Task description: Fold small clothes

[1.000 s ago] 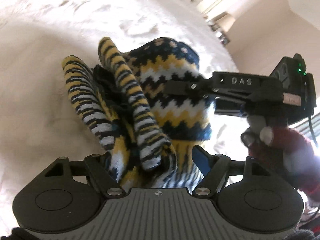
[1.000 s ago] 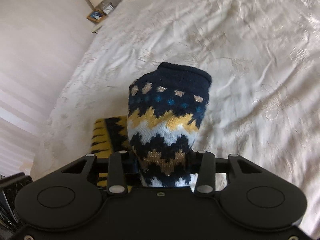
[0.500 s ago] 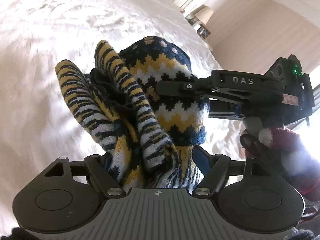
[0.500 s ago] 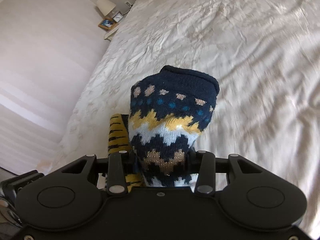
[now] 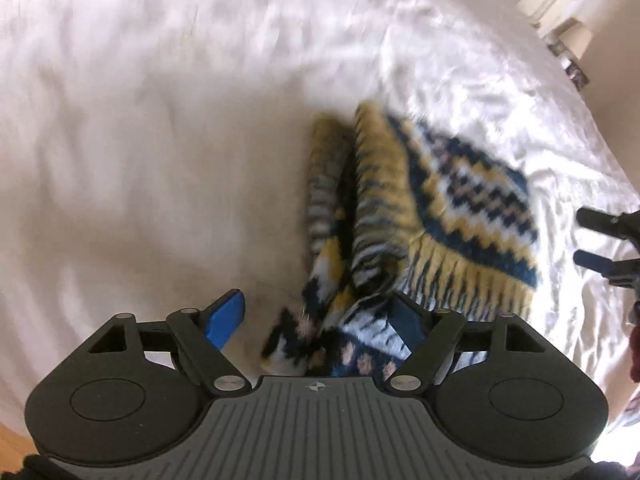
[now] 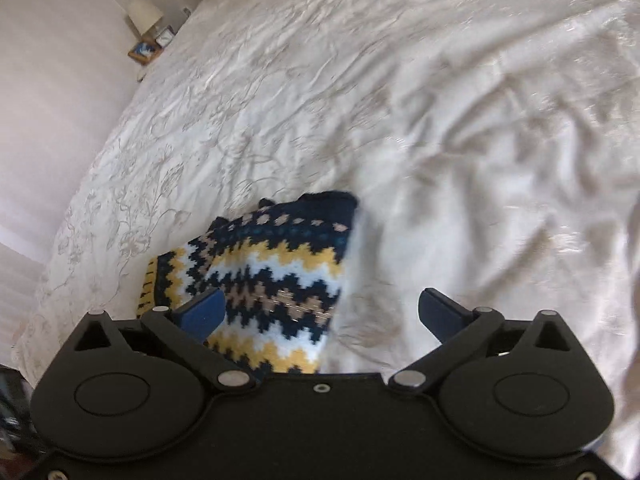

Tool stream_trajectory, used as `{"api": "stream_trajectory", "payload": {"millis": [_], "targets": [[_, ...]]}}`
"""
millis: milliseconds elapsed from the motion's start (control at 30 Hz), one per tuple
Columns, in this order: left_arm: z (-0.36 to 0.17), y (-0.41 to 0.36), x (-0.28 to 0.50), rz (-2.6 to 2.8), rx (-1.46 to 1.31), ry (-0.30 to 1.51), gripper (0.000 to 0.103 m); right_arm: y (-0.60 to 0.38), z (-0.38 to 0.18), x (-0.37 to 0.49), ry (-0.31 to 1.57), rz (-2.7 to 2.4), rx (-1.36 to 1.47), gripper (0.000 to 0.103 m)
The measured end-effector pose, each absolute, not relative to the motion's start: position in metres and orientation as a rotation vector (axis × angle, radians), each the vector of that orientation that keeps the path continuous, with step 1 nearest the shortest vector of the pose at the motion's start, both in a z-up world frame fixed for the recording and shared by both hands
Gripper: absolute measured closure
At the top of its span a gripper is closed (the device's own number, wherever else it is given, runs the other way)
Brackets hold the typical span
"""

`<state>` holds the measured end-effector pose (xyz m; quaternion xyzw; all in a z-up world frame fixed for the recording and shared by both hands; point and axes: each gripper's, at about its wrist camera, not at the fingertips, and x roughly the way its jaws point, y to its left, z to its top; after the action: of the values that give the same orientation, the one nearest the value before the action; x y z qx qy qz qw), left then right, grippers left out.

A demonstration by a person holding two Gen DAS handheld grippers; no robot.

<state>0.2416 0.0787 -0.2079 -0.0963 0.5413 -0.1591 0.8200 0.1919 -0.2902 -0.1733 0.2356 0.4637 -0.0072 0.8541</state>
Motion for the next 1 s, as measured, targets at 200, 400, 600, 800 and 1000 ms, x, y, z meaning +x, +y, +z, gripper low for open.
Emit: {"api": "stream_trajectory", "payload": {"millis": [200, 400, 600, 800, 1000], "targets": [[-0.151, 0.04, 0.244, -0.455, -0.077, 0.985, 0.025, -0.287, -0.165, 0.182, 0.934, -0.048, 0.425, 0.0], [-0.172, -0.006, 0.28, -0.569, 0.04, 1.007, 0.025, -0.276, -0.177, 0.201, 0.977, -0.082, 0.399, 0.0], [-0.221, 0.006, 0.294, -0.521, 0.117, 1.174, 0.021, -0.244, -0.213, 0.232, 1.131, -0.12, 0.241, 0.0], [-0.239, 0.038, 0.296, -0.53, 0.04, 1.25, 0.012, -0.216, -0.239, 0.254, 1.204, -0.102, 0.181, 0.0], [-0.23, 0.044, 0.295, -0.57, 0.041, 1.271, 0.013, -0.237, -0.213, 0.243, 1.13, -0.064, 0.292, 0.0]]}}
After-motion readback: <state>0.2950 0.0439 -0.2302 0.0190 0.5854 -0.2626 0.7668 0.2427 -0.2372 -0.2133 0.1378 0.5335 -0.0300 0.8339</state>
